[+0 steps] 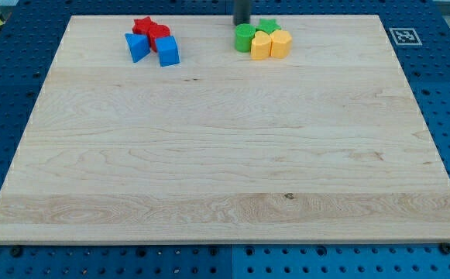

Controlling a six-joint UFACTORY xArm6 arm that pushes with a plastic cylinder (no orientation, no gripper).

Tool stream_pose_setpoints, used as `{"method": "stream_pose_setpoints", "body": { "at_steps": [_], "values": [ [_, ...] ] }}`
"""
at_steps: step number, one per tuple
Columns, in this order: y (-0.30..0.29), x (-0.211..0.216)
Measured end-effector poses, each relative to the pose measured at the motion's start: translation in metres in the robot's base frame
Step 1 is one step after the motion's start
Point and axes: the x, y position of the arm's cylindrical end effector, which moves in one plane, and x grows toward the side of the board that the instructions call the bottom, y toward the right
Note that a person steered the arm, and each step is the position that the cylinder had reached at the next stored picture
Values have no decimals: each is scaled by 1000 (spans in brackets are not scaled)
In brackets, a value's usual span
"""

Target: Slide red star along with red circle towards green circle

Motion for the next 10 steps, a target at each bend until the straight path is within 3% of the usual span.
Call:
{"method": "stream_pose_setpoints", "body": {
  "at_steps": [2, 8, 10],
  "values": [
    [-62, 2],
    [-167, -16],
    [-220, -4]
  ]
}}
